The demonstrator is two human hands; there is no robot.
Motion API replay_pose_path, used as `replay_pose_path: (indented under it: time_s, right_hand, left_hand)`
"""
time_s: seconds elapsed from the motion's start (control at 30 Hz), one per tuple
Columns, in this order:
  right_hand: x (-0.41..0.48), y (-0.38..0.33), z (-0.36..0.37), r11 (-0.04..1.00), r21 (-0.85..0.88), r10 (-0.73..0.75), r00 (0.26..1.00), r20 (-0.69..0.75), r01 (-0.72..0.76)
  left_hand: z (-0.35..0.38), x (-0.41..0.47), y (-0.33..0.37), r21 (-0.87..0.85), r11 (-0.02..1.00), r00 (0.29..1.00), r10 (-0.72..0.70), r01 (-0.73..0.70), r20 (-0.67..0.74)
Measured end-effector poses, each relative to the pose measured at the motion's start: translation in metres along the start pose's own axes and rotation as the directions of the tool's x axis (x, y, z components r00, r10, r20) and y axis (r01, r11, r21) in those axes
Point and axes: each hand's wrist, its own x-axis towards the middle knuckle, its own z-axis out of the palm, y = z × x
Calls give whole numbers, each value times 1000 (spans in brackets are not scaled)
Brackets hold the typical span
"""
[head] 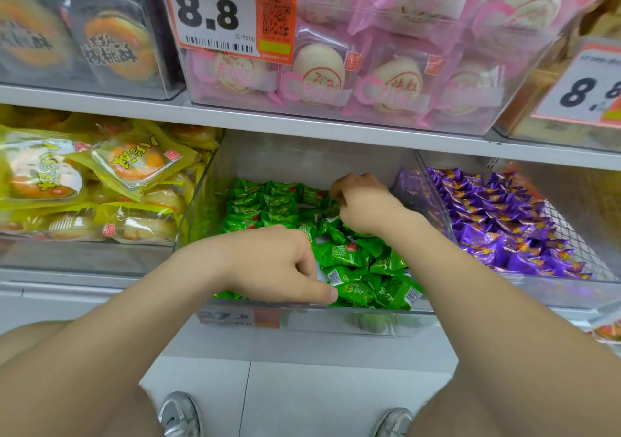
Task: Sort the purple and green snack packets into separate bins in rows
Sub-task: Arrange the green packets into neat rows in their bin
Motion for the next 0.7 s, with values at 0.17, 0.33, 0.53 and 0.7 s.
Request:
replay_pose_path:
  time_s: [0.17, 0.33, 0.53, 0.7]
  right_hand:
    - [-12, -8, -1, 987, 47, -159, 986, 57, 156]
    - [-15, -9, -8, 986, -86, -122, 972, 201, 142]
    - [-12, 1, -26, 986, -155, -6, 953, 304, 55]
    - [-3, -4, -15, 980, -194, -27, 998, 56, 38]
  left_hand:
    - [-3, 6, 2, -172, 976, 989, -121, 135, 90]
    - [-3, 31, -12, 1, 973, 921, -218, 231, -322]
    - [-11, 67, -32, 184, 912, 867, -263, 366, -424]
    - [-11, 81, -38, 246, 857, 872, -368, 452, -322]
